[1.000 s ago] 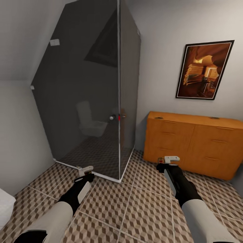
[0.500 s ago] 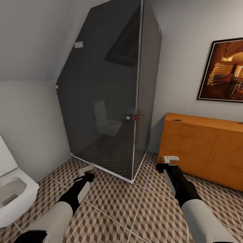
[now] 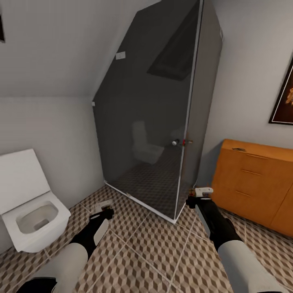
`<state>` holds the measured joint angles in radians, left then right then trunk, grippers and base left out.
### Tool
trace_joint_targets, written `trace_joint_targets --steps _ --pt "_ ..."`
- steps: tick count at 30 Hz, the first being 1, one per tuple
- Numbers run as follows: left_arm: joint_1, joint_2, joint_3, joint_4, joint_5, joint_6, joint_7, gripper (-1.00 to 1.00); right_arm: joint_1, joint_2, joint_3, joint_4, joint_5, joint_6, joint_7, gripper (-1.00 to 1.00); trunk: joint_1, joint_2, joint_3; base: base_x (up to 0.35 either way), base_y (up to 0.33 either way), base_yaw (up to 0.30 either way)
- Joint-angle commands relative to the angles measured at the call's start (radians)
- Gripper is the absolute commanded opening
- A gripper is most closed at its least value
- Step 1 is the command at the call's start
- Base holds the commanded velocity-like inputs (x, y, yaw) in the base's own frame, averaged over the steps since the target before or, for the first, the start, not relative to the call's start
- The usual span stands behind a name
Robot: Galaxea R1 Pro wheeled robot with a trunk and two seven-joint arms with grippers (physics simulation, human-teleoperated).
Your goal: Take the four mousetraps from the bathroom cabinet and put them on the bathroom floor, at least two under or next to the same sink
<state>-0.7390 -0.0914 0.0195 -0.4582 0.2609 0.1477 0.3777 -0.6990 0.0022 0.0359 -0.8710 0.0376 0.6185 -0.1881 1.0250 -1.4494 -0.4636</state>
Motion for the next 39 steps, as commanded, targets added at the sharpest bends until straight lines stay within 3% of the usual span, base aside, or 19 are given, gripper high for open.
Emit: trace_joint_targets --steps 1,39 --pt "0.0 -0.001 0.002 -0.002 0.002 0.006 0.003 -1.0 0.0 0.0 0.002 -0.002 0.001 0.006 -0.001 -1.0 0.0 -0.001 -0.001 0.0 0.0 0.3" --pt "0.0 0.002 0.003 0.001 0.003 0.001 0.003 -1.0 0.0 -0.001 0.002 0.001 -0.001 0.006 -0.001 -1.0 0.0 -0.001 -0.001 0.0 0.0 0.3"
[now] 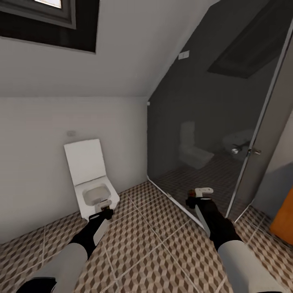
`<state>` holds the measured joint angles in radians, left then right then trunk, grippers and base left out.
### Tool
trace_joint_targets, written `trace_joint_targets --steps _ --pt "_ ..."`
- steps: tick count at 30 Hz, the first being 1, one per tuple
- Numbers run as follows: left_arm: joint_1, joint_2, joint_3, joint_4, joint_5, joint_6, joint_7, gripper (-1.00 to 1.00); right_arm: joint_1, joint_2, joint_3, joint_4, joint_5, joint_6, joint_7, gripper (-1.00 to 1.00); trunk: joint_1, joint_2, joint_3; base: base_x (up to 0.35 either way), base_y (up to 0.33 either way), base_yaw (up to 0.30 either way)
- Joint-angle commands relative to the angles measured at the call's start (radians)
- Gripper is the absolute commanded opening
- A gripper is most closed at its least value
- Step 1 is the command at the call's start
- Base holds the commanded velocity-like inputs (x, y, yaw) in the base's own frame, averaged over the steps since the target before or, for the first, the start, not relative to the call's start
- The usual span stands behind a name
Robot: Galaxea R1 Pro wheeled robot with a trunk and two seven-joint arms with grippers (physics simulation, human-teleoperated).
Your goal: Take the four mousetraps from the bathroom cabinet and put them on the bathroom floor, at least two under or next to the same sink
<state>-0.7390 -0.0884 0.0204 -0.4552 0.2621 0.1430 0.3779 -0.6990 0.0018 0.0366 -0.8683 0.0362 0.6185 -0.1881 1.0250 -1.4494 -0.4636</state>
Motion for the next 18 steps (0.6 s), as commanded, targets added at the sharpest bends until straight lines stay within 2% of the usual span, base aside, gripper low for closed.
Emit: trace_joint_targets --steps 1,18 --pt "0.0 -0.001 0.002 -0.001 0.002 0.006 0.003 -1.0 0.0 0.0 0.002 -0.001 0.001 0.006 -0.001 -1.0 0.0 -0.001 -0.001 0.0 0.0 0.3" --pt "0.0 -0.001 0.003 0.0 0.003 0.006 0.001 -1.0 0.0 0.0 0.002 -0.001 0.001 0.006 -0.001 -1.0 0.0 -0.001 -0.001 0.0 0.0 0.3"
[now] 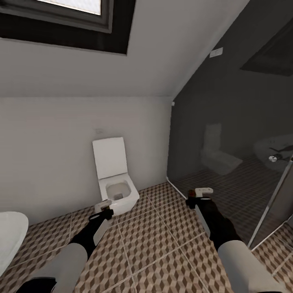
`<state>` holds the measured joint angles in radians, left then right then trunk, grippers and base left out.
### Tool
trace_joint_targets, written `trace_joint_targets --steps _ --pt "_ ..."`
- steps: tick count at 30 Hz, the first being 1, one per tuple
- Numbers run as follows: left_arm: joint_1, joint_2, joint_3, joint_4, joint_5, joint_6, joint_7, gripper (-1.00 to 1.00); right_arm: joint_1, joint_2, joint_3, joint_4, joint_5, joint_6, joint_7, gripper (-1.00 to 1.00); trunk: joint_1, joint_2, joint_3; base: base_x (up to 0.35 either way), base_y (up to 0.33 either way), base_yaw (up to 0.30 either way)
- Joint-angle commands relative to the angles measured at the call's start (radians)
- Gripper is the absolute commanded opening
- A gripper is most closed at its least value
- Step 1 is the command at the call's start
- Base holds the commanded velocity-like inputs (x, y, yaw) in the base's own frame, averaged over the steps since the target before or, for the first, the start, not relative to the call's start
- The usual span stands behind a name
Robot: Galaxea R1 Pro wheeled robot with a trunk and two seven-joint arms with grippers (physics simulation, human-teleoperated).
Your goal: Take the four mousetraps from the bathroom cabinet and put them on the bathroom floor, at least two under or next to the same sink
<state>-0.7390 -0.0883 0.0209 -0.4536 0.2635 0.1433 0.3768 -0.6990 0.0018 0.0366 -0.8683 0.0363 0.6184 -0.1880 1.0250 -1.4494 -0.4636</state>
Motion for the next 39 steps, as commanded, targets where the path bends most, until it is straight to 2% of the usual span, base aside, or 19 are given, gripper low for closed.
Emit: trace_joint_targets --steps 1,23,32,39 --pt "0.0 -0.001 0.002 -0.002 0.002 0.005 0.002 -1.0 0.0 0.0 0.002 -0.001 0.0 0.006 -0.001 -1.0 0.0 -0.001 -0.001 0.0 0.0 0.3" --pt "0.0 -0.001 0.002 -0.001 0.002 0.005 0.002 -1.0 0.0 0.0 0.002 0.0 0.0 0.006 -0.001 -1.0 0.0 -0.001 -0.001 0.0 0.0 0.297" --pt "0.0 -0.001 0.002 -0.001 0.002 0.005 0.002 -1.0 0.0 0.0 0.002 -0.001 -0.007 0.01 -0.001 -1.0 0.0 -0.001 -0.001 0.0 0.0 0.084" --pt "0.0 0.0 0.002 0.0 0.002 0.005 0.002 -1.0 0.0 0.0 0.002 0.0 -0.004 0.009 -0.001 -1.0 0.0 -0.001 -0.001 0.0 0.0 0.223"
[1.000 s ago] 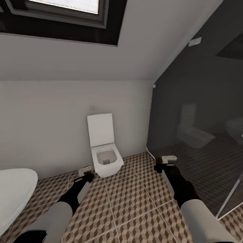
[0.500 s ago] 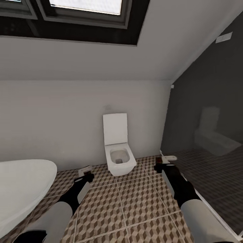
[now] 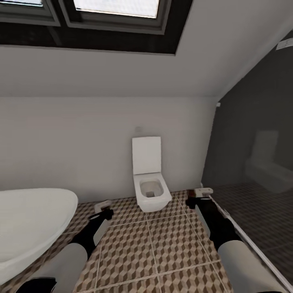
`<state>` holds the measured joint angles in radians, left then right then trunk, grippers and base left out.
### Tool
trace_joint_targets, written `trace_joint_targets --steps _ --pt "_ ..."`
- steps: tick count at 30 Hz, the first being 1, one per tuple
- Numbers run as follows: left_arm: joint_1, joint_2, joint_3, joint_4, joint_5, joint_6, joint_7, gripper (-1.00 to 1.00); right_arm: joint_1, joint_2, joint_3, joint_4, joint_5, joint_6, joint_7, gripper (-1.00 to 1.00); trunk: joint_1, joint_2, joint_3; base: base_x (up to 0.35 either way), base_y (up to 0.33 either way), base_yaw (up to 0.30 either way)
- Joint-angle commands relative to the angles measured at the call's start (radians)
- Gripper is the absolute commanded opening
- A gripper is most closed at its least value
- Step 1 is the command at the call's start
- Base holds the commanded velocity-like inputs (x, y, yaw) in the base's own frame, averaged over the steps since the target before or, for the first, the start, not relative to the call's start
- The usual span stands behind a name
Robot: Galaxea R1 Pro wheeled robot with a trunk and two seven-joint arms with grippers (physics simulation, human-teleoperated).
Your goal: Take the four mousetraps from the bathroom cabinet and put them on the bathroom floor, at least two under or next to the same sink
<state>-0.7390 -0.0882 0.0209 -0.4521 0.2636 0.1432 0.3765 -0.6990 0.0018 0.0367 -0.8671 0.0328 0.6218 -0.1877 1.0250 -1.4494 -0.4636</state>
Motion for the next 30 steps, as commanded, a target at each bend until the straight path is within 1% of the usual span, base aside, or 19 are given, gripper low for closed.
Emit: trace_joint_targets --steps 1,30 --pt "0.0 -0.001 0.002 -0.002 0.002 0.006 0.002 -1.0 0.0 0.0 0.002 -0.001 0.001 0.006 -0.001 -1.0 0.0 -0.001 -0.001 0.0 0.0 0.276" --pt "0.0 -0.001 0.002 -0.004 0.002 0.006 0.002 -1.0 0.0 0.0 0.002 -0.001 0.001 0.004 -0.001 -1.0 0.0 -0.001 -0.001 0.0 0.0 0.283"
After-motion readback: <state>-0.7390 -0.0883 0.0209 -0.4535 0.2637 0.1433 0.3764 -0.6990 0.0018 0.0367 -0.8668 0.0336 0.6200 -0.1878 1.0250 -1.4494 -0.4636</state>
